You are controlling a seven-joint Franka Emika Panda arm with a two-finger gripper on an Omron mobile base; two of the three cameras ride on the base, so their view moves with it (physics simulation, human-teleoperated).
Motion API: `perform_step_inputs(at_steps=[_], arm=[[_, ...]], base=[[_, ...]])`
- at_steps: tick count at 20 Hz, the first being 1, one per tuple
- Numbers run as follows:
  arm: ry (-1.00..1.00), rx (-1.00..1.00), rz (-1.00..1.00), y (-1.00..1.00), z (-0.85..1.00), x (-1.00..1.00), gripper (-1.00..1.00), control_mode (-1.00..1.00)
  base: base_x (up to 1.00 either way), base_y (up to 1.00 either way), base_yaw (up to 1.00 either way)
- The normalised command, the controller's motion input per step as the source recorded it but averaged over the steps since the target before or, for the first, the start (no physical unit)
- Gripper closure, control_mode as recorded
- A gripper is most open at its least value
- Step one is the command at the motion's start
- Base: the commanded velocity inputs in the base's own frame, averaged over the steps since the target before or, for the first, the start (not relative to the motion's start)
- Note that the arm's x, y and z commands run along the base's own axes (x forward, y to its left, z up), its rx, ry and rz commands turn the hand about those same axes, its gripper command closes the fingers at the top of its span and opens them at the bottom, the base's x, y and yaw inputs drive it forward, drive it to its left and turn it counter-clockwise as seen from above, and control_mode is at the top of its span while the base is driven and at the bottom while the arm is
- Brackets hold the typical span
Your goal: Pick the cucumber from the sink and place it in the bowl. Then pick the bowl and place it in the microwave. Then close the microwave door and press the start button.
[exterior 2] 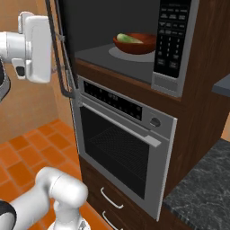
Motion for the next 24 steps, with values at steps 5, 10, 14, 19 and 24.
perform_step_inputs(at_steps=[5, 10, 14, 19, 24], arm=[[-0.04, 0.1, 0.0, -0.48, -0.04, 0.77, -1.0, -1.0], [-0.09, 0.08, 0.0, -0.44, -0.12, 0.66, -1.0, -1.0], [-0.09, 0.07, 0.0, -0.33, -0.14, 0.72, -1.0, -1.0], [-0.06, 0.06, 0.0, -0.32, -0.17, 0.78, -1.0, -1.0], [-0.04, 0.07, 0.0, -0.35, -0.18, 0.73, -1.0, -1.0]], base=[[0.0, 0.0, 0.0], [0.0, 0.0, 0.0], [0.0, 0.0, 0.0], [0.0, 0.0, 0.0], [0.0, 0.0, 0.0]])
